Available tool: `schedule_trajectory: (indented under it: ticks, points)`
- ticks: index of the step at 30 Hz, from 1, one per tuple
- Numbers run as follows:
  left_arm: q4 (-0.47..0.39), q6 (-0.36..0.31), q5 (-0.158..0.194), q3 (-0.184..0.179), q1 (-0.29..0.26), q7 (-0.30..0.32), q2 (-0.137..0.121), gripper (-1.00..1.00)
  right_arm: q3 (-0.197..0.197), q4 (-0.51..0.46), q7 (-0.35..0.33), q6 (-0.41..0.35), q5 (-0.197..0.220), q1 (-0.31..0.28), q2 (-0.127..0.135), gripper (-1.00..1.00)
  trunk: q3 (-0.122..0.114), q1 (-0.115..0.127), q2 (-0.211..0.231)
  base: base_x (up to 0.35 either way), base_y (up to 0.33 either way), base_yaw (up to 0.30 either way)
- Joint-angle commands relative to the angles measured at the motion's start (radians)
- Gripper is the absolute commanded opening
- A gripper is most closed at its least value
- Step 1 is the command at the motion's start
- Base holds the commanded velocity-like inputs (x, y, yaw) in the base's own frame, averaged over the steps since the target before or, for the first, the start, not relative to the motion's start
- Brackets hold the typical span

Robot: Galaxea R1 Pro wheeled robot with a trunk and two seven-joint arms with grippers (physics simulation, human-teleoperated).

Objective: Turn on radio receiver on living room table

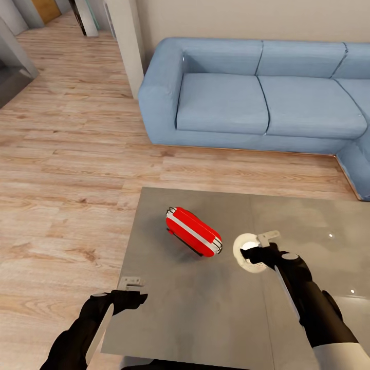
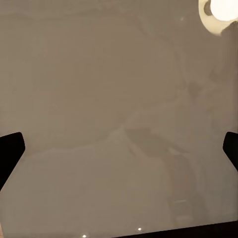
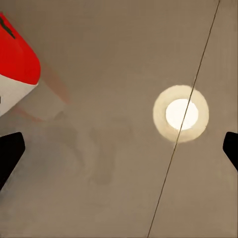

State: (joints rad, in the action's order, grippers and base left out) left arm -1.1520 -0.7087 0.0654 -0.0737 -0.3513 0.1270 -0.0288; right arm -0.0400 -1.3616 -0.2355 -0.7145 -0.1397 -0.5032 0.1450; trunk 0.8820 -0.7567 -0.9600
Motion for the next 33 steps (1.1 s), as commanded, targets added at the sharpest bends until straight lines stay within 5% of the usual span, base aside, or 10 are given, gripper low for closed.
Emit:
schedule_trajectory:
  ticks: [1, 10, 20, 33]
  points:
    - [0.0, 0.0, 0.0, 0.0, 0.0, 0.0, 0.0, 1.0, -0.003, -0.001, -0.017, -0.022, 0.0, -0.018, -0.005, 1.0, 0.0, 0.0, 0.0, 0.0, 0.0, 0.0]
    - [0.0, 0.001, 0.002, 0.0, 0.0, 0.0, 0.0, 1.0, -0.154, -0.02, -0.079, -0.113, -0.049, -0.1, -0.042, 1.0, 0.0, 0.0, 0.0, 0.0, 0.0, 0.0]
    - [-0.001, 0.003, 0.002, 0.0, 0.0, 0.0, 0.0, 1.0, -0.183, -0.04, -0.09, -0.164, -0.121, -0.128, -0.118, 1.0, 0.0, 0.0, 0.0, 0.0, 0.0, 0.0]
    - [-0.012, 0.002, 0.003, 0.001, 0.0, 0.001, 0.0, 1.0, -0.218, -0.037, -0.099, -0.235, -0.147, -0.187, -0.158, 1.0, 0.0, 0.0, 0.0, 0.0, 0.0, 0.0]
